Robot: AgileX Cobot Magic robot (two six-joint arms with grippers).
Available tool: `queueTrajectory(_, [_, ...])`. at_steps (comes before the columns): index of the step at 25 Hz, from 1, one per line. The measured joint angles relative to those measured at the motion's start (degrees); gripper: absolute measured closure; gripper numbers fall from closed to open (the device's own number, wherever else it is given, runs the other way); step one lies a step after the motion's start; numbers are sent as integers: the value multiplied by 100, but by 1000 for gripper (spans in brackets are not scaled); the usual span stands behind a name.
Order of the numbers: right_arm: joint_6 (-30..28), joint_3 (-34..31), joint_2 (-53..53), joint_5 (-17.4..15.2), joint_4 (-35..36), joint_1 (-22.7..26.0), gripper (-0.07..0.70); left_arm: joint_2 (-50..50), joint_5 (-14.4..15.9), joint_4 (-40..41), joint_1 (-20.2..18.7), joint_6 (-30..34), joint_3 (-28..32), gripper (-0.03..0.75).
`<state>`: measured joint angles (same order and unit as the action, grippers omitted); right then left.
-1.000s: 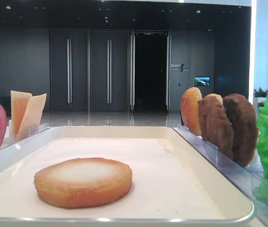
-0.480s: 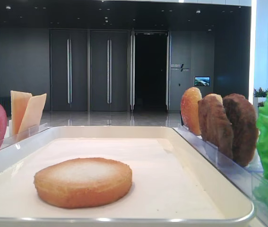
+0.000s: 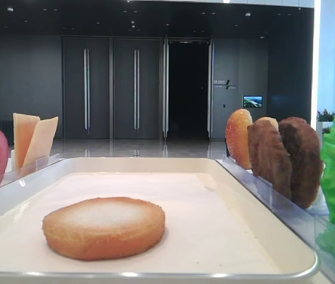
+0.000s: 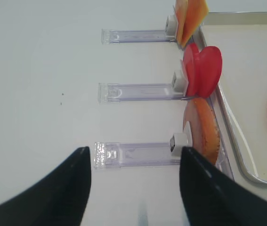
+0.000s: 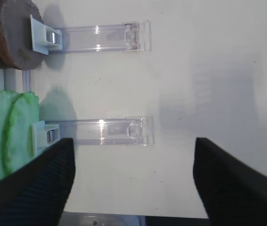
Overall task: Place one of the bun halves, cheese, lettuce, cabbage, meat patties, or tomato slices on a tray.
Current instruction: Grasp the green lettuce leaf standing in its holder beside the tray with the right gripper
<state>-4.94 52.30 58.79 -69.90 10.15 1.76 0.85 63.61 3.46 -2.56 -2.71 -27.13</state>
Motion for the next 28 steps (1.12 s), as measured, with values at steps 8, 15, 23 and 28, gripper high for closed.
queueTrajectory(8, [258,73,287,-7,187,-48,104,0,0,0,0,0,0,263])
queueTrajectory(15, [1170,73,287,-7,217,-1257,104,0,0,0,0,0,0,263])
queueTrajectory(23, [2236,73,525,-13,32,-2557,104,0,0,0,0,0,0,263])
queueTrajectory(28, [2453,73,906,32,33,-2972,104,0,0,0,0,1,0,263])
